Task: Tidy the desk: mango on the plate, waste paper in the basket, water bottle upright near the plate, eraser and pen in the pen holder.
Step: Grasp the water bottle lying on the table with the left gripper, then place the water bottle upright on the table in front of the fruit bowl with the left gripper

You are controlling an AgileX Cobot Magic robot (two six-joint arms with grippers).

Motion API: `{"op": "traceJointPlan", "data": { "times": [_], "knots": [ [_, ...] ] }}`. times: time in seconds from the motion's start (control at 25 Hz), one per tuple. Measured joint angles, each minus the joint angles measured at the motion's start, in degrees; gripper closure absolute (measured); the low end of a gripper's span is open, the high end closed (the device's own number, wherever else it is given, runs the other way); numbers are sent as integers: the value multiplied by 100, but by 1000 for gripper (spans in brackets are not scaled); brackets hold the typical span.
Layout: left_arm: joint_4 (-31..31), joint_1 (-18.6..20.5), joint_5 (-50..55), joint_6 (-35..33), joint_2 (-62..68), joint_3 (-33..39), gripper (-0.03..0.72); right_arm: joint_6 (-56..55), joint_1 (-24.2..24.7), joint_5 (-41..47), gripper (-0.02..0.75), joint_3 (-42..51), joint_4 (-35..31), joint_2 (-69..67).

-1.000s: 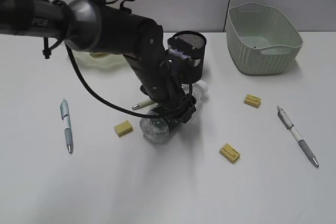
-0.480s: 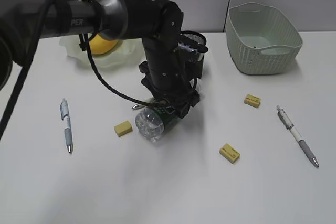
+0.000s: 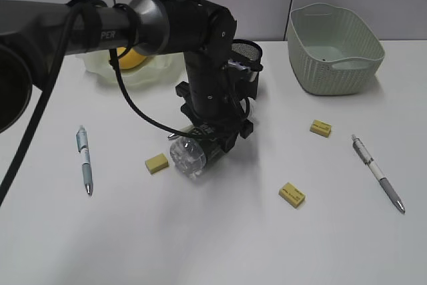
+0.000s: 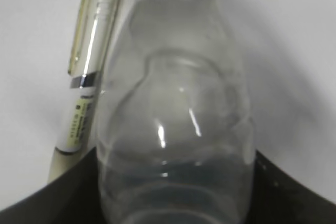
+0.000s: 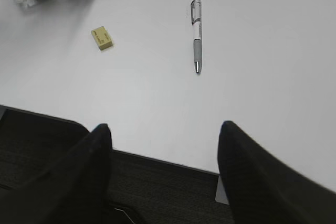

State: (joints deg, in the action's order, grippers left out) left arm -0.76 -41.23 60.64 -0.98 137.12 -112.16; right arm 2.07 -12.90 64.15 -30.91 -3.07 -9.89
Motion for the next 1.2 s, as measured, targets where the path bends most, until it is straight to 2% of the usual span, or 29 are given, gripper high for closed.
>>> {"op": "traceJointPlan", "data": {
  "times": [0.4, 0.76, 0.92, 1.04, 1.2],
  "knots": [
    [5, 0, 638, 10, -136, -6, 195, 0, 0, 0, 241, 0, 0, 0],
    [21, 8, 791, 10, -1324, -1, 195, 0, 0, -6, 241, 0, 17, 0],
    [76, 145, 701, 10, -1839, 69, 195, 0, 0, -6, 241, 0, 17, 0],
    [76, 335, 406, 10, -2319, 553, 195, 0, 0, -6, 241, 0, 17, 0],
    [76, 707, -456, 12, -3229, 1911, 195, 0, 0, -6, 242, 0, 18, 0]
  ]
}}
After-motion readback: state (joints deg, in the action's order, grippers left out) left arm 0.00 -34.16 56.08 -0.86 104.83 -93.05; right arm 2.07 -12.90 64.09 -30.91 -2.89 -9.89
